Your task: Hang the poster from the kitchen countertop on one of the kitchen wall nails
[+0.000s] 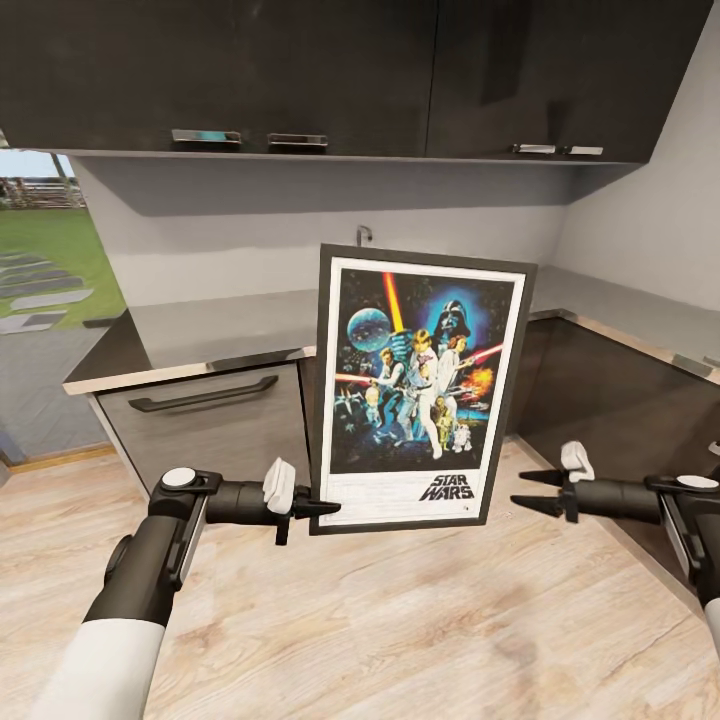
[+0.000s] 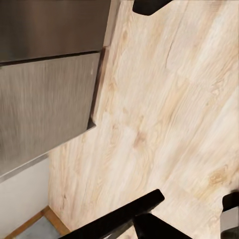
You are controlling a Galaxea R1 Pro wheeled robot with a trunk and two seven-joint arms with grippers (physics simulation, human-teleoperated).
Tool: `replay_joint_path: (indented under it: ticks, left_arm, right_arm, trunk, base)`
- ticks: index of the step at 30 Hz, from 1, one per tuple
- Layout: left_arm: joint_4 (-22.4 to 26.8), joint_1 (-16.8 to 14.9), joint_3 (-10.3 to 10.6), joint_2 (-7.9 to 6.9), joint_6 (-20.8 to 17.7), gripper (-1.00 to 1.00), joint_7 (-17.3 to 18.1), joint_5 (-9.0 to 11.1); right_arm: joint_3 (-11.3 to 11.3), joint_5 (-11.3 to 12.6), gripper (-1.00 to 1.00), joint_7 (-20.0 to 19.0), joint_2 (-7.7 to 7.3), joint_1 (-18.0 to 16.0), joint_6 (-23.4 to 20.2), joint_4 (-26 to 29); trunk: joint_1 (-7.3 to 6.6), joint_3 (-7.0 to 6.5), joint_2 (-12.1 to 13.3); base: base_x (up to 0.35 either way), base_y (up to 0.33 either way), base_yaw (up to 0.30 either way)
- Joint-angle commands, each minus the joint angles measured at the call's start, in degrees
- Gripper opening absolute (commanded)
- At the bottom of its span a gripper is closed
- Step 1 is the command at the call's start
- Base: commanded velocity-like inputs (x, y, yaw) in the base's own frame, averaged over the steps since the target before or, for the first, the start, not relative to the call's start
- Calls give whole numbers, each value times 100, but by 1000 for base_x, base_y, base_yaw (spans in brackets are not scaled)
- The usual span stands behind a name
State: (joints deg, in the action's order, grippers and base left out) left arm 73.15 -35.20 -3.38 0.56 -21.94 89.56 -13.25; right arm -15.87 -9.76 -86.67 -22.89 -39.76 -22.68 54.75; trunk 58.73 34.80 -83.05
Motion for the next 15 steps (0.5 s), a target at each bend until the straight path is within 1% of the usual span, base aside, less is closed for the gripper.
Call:
replay_joint_path:
  ticks: [1,6,11,15]
  left_arm:
    - [6,-3,-14,6,-48,-100,44,-46]
    - [32,16,-3,6,-48,-100,44,-39]
    - [67,133,79,6,-48,-100,44,-38]
    - [73,159,100,6,-48,-100,44,-38]
  right_arm:
    - [-12,-41,100,-82,1,-18,-60,1]
    - [6,-43,100,-211,-2,-59,-52,-20]
    - [18,-44,100,-236,1,-66,-45,-24]
    - [37,-42,100,-246,5,-67,-44,-25]
  trunk:
    - [0,6,-3]
    - [0,6,-3]
    - [0,6,-3]
    - [0,6,-3]
  base:
    - [0,0,0]
    - [0,0,0]
    - [0,0,0]
    - [0,0,0]
